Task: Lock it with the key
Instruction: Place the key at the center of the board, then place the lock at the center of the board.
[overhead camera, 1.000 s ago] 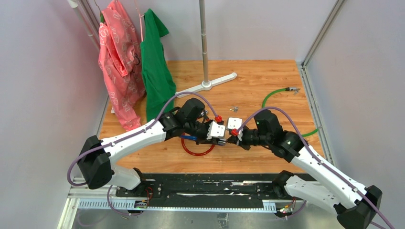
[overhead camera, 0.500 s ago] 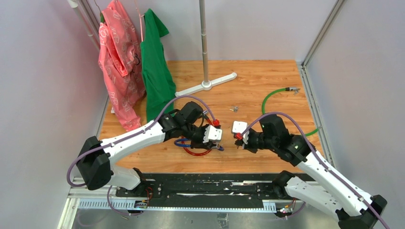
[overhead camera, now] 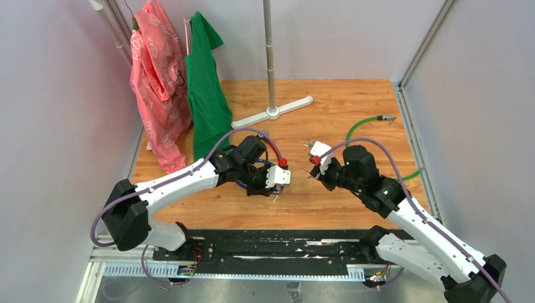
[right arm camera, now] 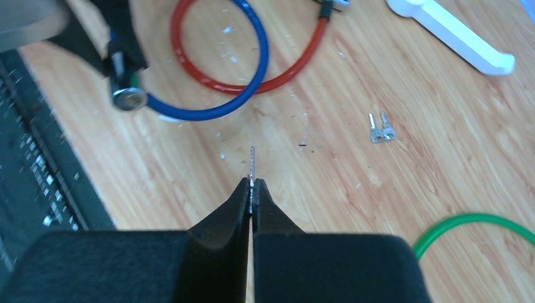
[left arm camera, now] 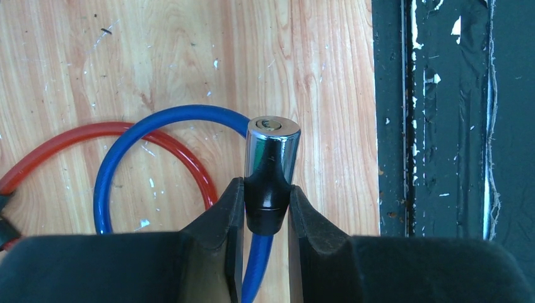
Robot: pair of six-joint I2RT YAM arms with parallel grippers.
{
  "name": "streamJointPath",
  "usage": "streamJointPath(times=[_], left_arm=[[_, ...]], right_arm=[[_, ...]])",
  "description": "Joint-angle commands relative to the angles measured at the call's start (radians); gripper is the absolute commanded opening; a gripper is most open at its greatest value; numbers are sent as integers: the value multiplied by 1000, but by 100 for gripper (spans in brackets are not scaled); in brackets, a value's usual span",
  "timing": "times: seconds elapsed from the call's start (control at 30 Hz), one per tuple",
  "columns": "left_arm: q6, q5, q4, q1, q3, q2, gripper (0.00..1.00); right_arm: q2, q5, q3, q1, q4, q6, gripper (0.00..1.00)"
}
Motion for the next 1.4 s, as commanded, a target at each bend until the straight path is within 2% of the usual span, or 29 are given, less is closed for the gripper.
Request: streamJointPath(times=[0.0, 0.1, 0.3, 0.6, 0.7, 0.73, 0.8, 0.87, 0.93, 1.0, 1.1, 1.17, 1.27, 1.37], left_arm=[[-33, -7, -30, 4, -3, 7, 0], [-41, -6, -29, 4, 5, 8, 0], [-46, -12, -27, 4, 16, 1, 0], [-31, -27, -35, 4, 23, -11, 0], [-27, -29, -36, 4, 30, -10, 0], [-25, -29, -35, 4, 31, -10, 0], [-22, -29, -32, 4, 30, -10, 0], [-21, -29, -31, 4, 29, -9, 0], [-18, -29, -32, 4, 30, -10, 0], [-17, -29, -31, 4, 30, -9, 0], [-20, -27, -24, 4, 28, -8, 0], [-23, -26, -19, 4, 27, -7, 0], [-20, -22, -18, 4, 25, -8, 0], [-12, -36, -18, 4, 30, -12, 0]], right_arm=[[57, 231, -72, -22, 238, 158, 0], [176, 372, -54, -45, 310, 171, 0], [521, 555, 126, -95, 340, 147, 0], [848, 506, 322, -149, 212, 243, 1], [893, 464, 358, -160, 157, 261, 19], [904, 443, 367, -165, 139, 264, 24], [917, 409, 383, -177, 101, 281, 41], [925, 387, 399, -190, 64, 295, 50], [913, 372, 421, -196, 25, 288, 53], [878, 286, 429, -196, 10, 264, 55], [745, -29, 366, -201, 67, 195, 56], [652, -160, 260, -203, 163, 236, 57], [577, -171, 182, -207, 257, 345, 56], [552, -92, 173, -207, 218, 402, 53]])
